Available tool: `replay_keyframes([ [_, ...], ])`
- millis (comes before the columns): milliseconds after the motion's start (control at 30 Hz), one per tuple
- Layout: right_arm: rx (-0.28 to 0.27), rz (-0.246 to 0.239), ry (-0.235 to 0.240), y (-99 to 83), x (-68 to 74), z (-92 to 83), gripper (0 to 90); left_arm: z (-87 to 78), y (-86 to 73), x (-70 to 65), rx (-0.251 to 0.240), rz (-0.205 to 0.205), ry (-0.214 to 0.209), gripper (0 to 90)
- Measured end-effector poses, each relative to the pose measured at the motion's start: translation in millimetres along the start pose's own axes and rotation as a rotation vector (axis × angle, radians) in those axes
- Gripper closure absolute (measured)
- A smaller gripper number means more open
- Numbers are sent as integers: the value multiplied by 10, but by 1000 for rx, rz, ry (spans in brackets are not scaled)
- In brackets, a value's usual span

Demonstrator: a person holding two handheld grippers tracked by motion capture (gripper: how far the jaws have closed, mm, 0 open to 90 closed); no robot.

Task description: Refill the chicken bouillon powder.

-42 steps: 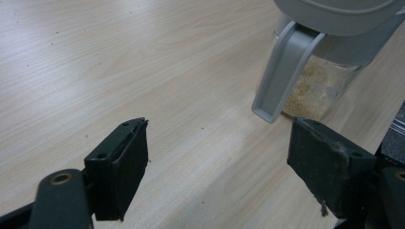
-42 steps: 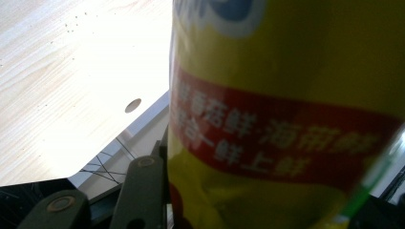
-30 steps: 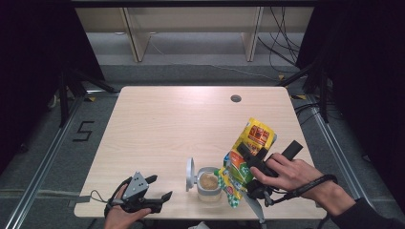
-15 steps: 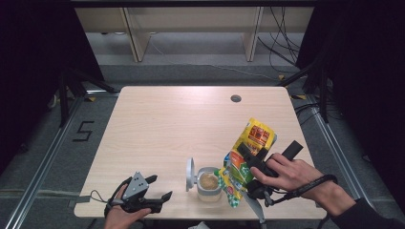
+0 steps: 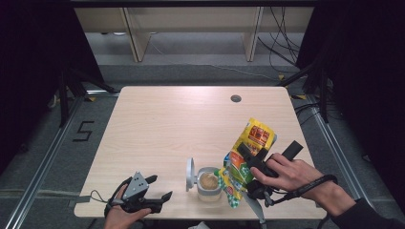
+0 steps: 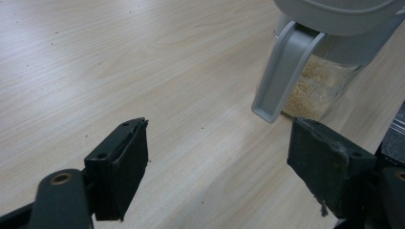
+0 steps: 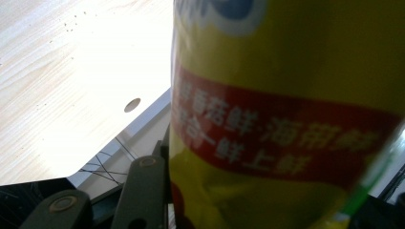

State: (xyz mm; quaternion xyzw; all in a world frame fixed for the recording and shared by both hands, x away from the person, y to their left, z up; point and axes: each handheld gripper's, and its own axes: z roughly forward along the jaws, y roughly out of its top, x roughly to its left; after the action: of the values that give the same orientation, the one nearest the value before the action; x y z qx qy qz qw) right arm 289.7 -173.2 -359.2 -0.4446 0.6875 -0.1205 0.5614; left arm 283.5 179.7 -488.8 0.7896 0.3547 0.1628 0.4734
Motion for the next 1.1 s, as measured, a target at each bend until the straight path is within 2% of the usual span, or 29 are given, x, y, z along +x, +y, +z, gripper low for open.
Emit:
replay_keyframes([
  [400, 2, 12, 1, 1, 3, -6, 605, 0, 0, 4, -1, 3, 2, 210],
  [500, 1, 1, -6, -8, -11, -4, 606, 1, 0, 3, -1, 1, 2, 210],
  [600, 7, 17, -3, -12, 9, -8, 606, 2, -1, 3, 0, 2, 2, 210],
  [667, 5, 5, 0, -11, 7, -8, 606, 1, 0, 4, 0, 2, 2, 210],
  [1100, 1, 14, 1, -3, 24, -6, 607, 1, -1, 3, 0, 3, 2, 210],
])
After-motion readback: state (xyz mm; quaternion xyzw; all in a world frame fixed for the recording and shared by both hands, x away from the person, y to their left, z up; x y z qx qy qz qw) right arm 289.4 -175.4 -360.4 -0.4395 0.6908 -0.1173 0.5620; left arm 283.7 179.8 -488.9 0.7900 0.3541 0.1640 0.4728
